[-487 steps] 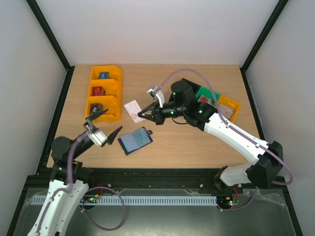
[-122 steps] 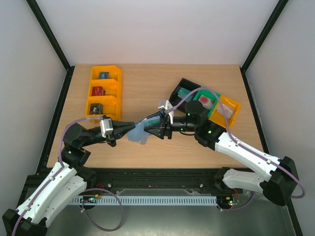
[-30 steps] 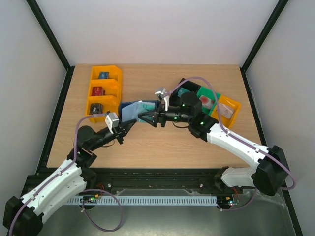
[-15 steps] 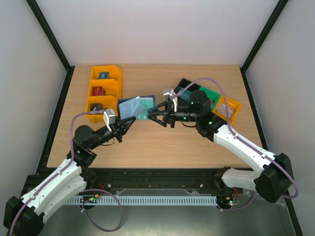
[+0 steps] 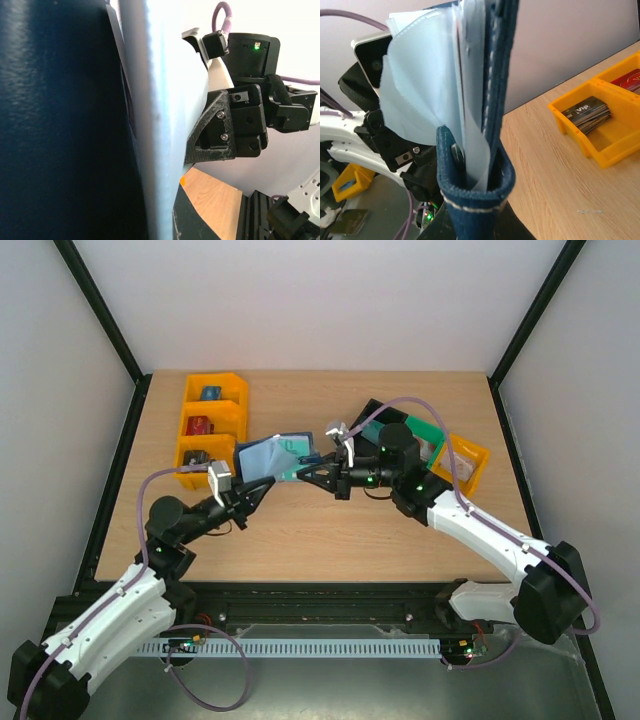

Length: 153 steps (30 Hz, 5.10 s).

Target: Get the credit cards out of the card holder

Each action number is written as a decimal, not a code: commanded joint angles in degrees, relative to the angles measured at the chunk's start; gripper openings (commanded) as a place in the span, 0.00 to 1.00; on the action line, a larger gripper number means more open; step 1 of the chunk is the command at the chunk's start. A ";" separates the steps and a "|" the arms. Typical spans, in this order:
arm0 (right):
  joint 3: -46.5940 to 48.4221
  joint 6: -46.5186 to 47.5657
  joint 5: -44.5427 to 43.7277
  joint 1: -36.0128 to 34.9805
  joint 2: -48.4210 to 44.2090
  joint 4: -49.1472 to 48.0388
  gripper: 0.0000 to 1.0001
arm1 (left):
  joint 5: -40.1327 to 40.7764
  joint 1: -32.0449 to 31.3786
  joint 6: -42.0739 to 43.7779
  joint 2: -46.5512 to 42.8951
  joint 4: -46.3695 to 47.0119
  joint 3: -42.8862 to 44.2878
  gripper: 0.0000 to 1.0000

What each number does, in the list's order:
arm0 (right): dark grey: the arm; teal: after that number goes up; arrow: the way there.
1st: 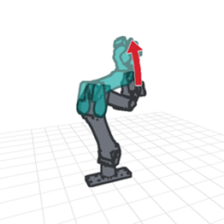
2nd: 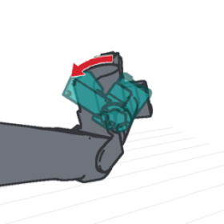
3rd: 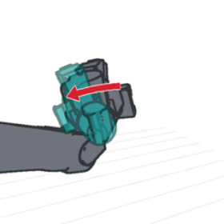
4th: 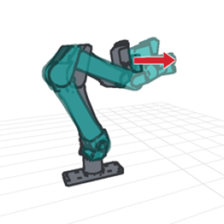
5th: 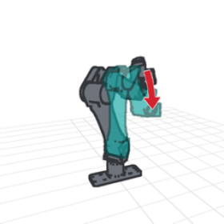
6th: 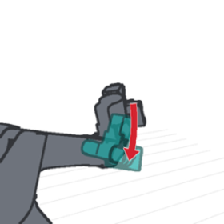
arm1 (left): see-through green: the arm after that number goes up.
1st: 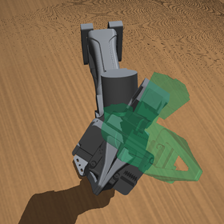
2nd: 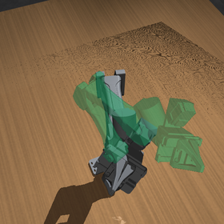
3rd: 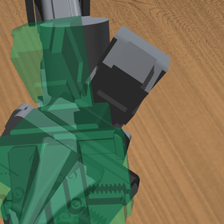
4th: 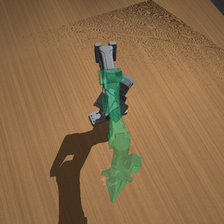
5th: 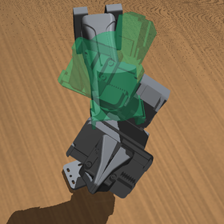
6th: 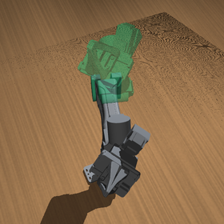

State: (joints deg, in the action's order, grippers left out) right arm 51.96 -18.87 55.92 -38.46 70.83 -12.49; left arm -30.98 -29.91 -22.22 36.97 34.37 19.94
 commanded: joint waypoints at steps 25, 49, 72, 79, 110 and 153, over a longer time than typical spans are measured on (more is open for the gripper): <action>30.90 -8.10 -62.96 -14.38 27.32 44.86 0.02 | 7.03 7.32 -15.88 -3.29 -7.36 -6.08 0.21; 12.98 -6.77 -18.21 -14.71 15.99 7.86 0.02 | 2.00 12.64 -29.37 -1.58 -4.28 -8.09 0.25; 5.09 -10.61 -4.30 -11.89 12.60 -11.27 0.02 | -15.88 9.78 -23.17 -1.09 5.06 -7.71 0.02; 4.80 -8.01 -5.19 -11.51 12.42 -10.31 0.02 | -19.88 10.30 -23.25 -1.86 6.74 -6.29 0.02; 6.48 6.02 -2.43 -8.00 10.76 -7.85 0.26 | -20.82 11.58 -12.45 -5.41 -9.95 1.53 0.02; 1.25 1.73 -7.61 1.37 8.50 9.12 0.02 | -4.84 15.41 -1.95 -11.70 -24.87 4.79 0.02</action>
State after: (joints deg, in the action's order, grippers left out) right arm 53.28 -13.67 50.24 -38.11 76.38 -6.70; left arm -39.62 -14.96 -23.97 27.00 10.13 21.76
